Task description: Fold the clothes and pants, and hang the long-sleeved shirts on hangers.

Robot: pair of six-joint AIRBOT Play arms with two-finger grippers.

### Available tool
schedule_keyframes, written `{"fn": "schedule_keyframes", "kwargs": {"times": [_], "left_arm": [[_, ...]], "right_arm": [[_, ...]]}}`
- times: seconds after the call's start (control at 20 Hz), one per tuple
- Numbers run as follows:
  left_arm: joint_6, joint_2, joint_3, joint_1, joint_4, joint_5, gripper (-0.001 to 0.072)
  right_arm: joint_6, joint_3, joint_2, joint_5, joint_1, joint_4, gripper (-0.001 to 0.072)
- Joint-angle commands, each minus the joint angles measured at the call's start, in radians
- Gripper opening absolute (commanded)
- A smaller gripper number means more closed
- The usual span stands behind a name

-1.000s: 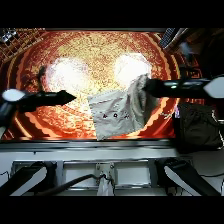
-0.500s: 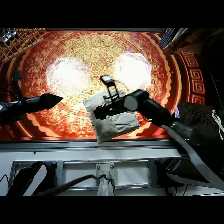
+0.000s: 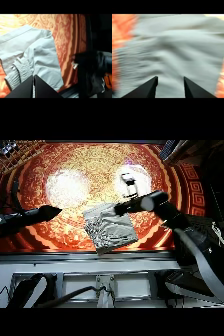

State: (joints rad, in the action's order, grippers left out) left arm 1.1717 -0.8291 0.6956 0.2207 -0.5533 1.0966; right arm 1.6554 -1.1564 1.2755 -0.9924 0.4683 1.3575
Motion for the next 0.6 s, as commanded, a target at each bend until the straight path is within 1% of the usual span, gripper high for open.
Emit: {"fn": "schedule_keyframes", "kwargs": {"times": [0.0, 0.1, 0.15, 0.2, 0.25, 0.3, 0.35, 0.5, 0.55], "left_arm": [[0.0, 0.0, -0.001, 0.001, 0.0, -0.002, 0.001], [0.0, -0.002, -0.001, 0.001, 0.0, -0.009, 0.0022], [0.0, -0.002, -0.001, 0.001, 0.0, -0.009, 0.0022], [0.0, -0.002, -0.001, 0.001, 0.0, -0.012, 0.0023], [-0.001, -0.002, -0.001, 0.001, 0.0, -0.012, 0.0028], [-0.009, -0.002, -0.001, 0.001, 0.0, -0.012, 0.0131], [-0.009, -0.002, -0.001, 0.001, 0.0, -0.012, 0.0185], [-0.011, -0.002, -0.001, 0.001, 0.0, -0.012, 0.0185], [-0.027, -0.002, -0.001, 0.001, 0.0, -0.012, 0.0185]], "right_arm": [[-0.16, 0.014, 0.011, -0.078, -0.263, -0.089, 0.0404], [-0.346, 0.021, 0.078, -0.165, -0.4, -0.33, 0.0405], [-0.423, 0.021, 0.116, -0.214, -0.44, -0.422, 0.0436], [-0.484, 0.021, 0.155, -0.249, -0.467, -0.481, 0.0472], [-0.511, 0.021, 0.185, -0.257, -0.476, -0.494, 0.0489], [-0.525, 0.021, 0.208, -0.253, -0.476, -0.483, 0.0492], [-0.533, 0.021, 0.229, -0.246, -0.473, -0.48, 0.0492], [-0.561, 0.021, 0.282, -0.229, -0.454, -0.483, 0.0492], [-0.56, 0.021, 0.296, -0.22, -0.446, -0.484, 0.0491]]}}
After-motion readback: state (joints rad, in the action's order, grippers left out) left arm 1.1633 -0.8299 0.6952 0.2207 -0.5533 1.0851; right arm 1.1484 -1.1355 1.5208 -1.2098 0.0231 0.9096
